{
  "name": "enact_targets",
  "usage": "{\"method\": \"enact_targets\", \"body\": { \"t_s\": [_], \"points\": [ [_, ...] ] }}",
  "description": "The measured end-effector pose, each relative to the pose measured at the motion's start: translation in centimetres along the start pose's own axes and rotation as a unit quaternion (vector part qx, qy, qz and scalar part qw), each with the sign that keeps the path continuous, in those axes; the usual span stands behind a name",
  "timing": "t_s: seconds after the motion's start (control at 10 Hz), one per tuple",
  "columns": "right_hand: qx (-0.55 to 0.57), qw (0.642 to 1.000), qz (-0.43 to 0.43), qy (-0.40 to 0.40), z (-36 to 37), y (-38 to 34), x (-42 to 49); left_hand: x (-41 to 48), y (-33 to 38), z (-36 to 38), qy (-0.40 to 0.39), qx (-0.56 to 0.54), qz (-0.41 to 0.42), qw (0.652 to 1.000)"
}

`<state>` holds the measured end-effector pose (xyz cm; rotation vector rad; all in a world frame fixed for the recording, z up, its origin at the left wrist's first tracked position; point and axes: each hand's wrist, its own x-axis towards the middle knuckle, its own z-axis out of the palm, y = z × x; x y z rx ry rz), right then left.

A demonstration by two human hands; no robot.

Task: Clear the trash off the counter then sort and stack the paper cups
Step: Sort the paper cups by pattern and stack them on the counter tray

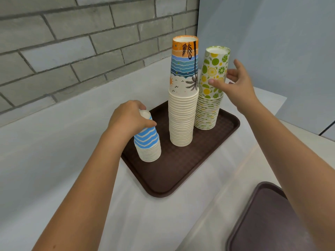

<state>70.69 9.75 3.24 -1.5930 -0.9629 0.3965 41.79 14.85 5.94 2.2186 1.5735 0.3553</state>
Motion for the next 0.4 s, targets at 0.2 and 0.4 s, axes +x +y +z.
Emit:
{"method": "enact_targets", "body": {
  "t_s": [0.2, 0.4],
  "points": [
    [0.007, 1.000, 0.012, 0.006, 0.3, 0.3, -1.7, -0.3, 0.1, 0.4, 0.016, -0.004, 0.008, 1.000],
    [-0.009, 0.998, 0.000, 0.054, 0.8, 0.7, -3.3, -0.8, -0.1, 0.5, 0.013, -0.040, 0.013, 0.999]
  ]
}}
